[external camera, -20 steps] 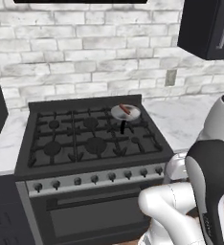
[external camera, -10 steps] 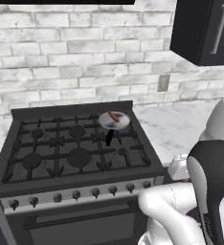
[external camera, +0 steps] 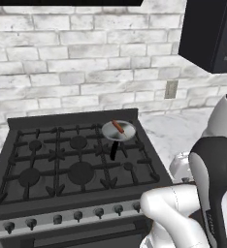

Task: Place the cold items (mango and lime) from the fridge in one tupperware on the dining counter. Place the warm items (hot dog and kebab skewer) in the stove area in another tupperware.

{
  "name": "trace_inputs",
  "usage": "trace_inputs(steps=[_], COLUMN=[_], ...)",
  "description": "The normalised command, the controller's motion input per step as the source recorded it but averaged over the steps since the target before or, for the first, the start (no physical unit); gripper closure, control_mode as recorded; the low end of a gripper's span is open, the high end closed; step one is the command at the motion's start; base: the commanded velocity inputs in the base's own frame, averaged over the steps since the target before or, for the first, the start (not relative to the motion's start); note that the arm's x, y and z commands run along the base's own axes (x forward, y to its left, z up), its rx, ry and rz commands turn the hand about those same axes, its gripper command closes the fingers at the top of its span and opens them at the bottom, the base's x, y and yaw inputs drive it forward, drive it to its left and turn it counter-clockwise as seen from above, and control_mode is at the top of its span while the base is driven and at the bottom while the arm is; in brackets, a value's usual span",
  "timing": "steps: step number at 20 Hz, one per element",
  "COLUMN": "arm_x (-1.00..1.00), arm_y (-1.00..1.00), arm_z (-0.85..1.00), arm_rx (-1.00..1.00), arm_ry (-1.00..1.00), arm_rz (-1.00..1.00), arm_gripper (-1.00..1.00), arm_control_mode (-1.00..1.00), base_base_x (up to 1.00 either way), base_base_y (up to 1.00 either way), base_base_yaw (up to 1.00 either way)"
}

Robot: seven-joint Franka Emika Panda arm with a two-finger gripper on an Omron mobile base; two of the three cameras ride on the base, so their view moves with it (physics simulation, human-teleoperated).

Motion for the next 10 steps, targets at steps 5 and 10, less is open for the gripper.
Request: trace_inputs(steps=[5, 10], arm_x=[1.0, 1.0], arm_y=[-0.03, 0.01], arm_z=[0.11, 0.01], arm_rx=[0.11, 0.01], arm_ry=[-0.14, -0.12], arm_rz=[0.03, 0.03], arm_gripper=[-1.0, -1.0], arm_control_mode=[-1.0, -1.0], base_base_x=[0.0, 0.0], base_base_y=[0.0, 0.0], base_base_yaw=[0.0, 0.0])
